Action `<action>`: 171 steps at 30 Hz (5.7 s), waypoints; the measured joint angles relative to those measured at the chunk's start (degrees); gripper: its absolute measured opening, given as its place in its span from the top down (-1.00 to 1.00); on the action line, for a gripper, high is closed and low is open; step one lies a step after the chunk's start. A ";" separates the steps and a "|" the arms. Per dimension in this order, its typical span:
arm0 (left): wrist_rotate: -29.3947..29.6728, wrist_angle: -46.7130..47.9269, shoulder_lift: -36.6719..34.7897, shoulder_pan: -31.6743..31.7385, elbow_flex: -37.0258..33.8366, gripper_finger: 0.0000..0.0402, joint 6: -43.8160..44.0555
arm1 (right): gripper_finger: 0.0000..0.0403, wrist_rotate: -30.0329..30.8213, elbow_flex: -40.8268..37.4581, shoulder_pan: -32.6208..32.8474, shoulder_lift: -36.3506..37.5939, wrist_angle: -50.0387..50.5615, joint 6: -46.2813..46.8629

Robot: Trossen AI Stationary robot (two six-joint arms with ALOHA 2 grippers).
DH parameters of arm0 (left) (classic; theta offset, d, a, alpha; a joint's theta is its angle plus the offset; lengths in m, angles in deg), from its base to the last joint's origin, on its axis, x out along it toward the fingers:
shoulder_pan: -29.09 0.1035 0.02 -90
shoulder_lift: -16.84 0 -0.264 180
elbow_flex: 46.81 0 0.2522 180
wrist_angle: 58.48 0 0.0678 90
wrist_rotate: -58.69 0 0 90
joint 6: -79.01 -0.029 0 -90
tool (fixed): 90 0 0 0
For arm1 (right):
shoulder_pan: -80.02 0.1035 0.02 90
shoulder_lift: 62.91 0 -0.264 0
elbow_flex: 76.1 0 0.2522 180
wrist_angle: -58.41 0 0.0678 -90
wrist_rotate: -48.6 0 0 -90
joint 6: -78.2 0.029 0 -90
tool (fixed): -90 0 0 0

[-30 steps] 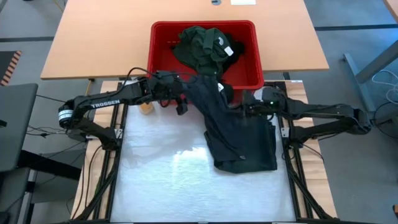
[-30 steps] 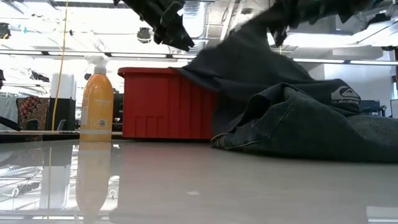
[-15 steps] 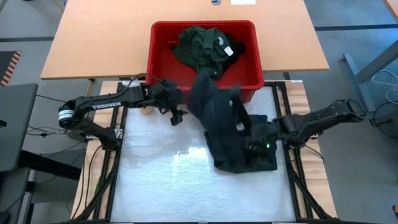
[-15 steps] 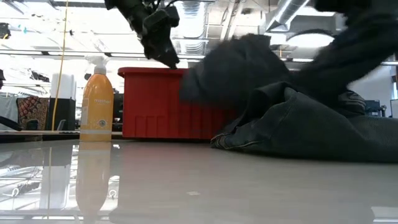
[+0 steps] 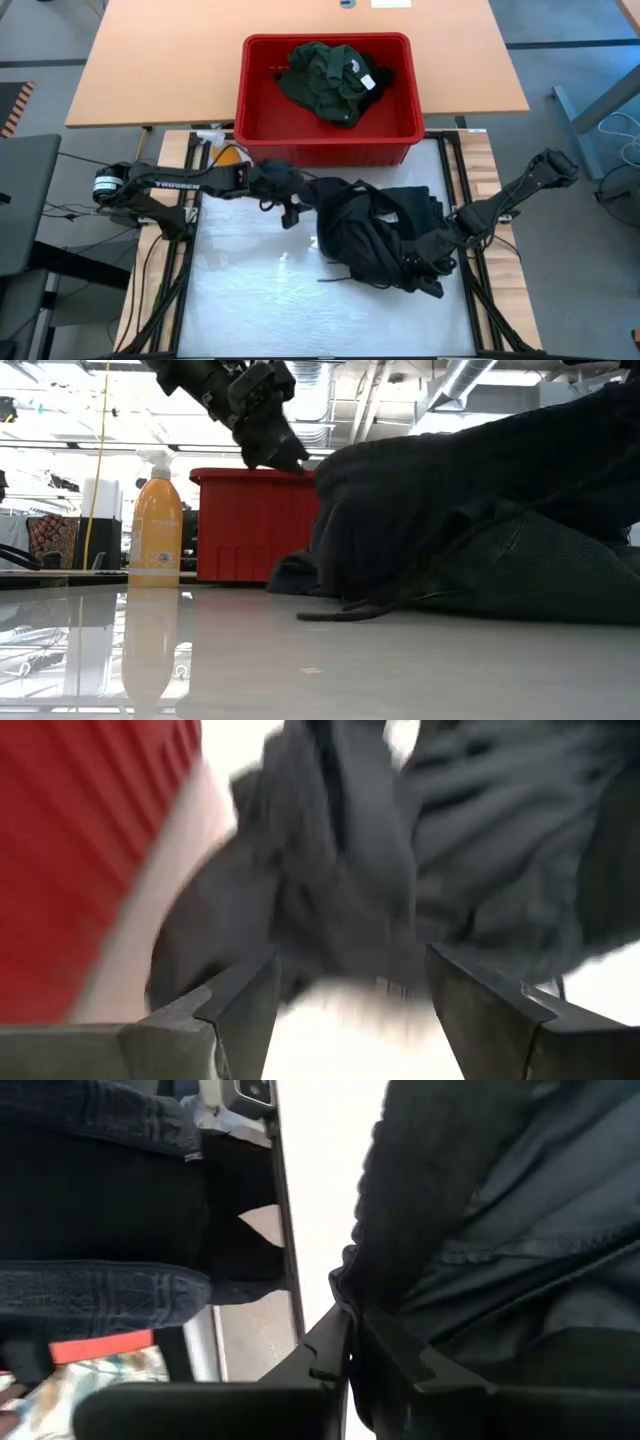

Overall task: Fold laundry
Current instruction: Remove the black shorts from the red bin, then fold the black shorts

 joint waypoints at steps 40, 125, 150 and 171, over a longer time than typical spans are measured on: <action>1.16 2.75 7.91 -2.10 3.47 0.97 19.71 | 0.72 -9.80 0.00 -20.75 1.10 3.85 -26.05; 4.22 43.66 -39.38 0.41 28.39 1.00 4.95 | 0.89 41.89 68.52 -33.34 -37.50 -17.37 -63.02; -15.86 -4.03 -0.45 -17.40 -10.56 0.83 36.34 | 0.89 33.18 20.32 -28.04 -20.12 11.50 -27.21; -0.20 16.05 2.12 -30.89 0.57 0.18 24.06 | 0.86 31.56 10.32 -29.42 -13.61 1.87 -31.27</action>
